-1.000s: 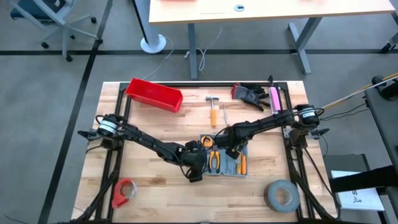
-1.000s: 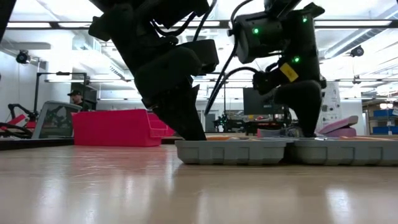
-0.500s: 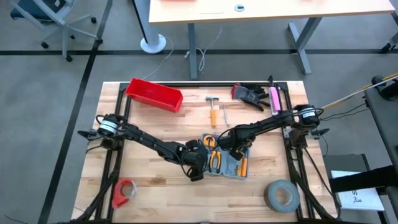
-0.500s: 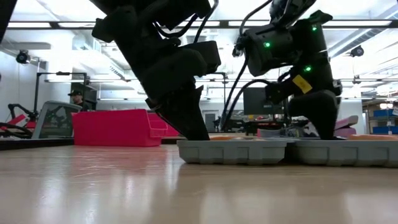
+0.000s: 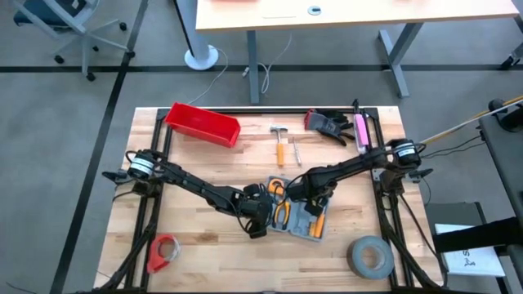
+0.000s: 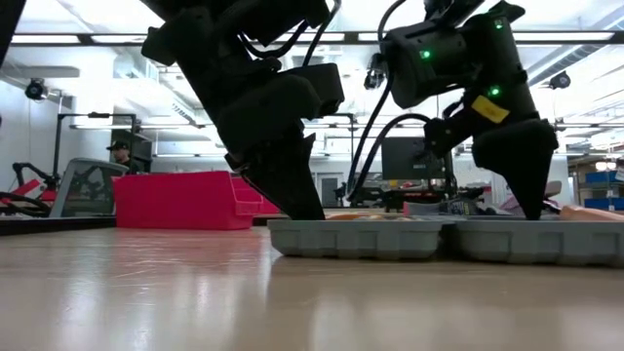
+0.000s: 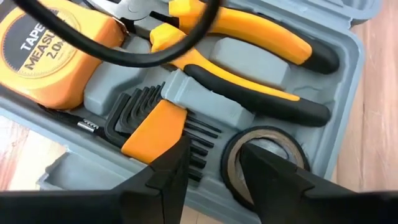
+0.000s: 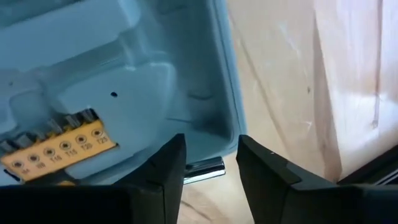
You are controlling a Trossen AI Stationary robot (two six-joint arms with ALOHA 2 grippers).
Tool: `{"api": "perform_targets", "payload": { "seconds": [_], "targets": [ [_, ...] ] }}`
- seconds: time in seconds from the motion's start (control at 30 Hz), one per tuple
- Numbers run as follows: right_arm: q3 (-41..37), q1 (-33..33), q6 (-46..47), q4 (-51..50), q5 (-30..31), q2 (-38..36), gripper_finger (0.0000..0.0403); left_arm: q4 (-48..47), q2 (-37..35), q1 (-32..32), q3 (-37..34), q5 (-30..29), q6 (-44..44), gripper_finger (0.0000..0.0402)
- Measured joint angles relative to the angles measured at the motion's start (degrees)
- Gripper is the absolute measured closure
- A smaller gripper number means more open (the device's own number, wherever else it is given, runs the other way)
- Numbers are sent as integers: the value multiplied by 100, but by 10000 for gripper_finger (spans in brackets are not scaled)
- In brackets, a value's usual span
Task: Prefit tool cases
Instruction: Remove the yellow screwdriver from the prefit tool case to the table
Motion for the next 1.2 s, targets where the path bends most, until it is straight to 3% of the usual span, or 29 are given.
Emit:
{"api": "perform_targets", "payload": {
  "seconds": [0.4,0.67,1.2],
  "targets": [
    [146,313,-1108,-103,-415,-2,297,-41,0,0,-2,8,-22,247],
    [146,314,-1748,-111,-583,0,289,-144,-67,4,-8,-1,-143,245],
    [144,511,-1962,-80,-248,-495,304,-437,-181,42,-22,-56,-192,247]
  ]
}}
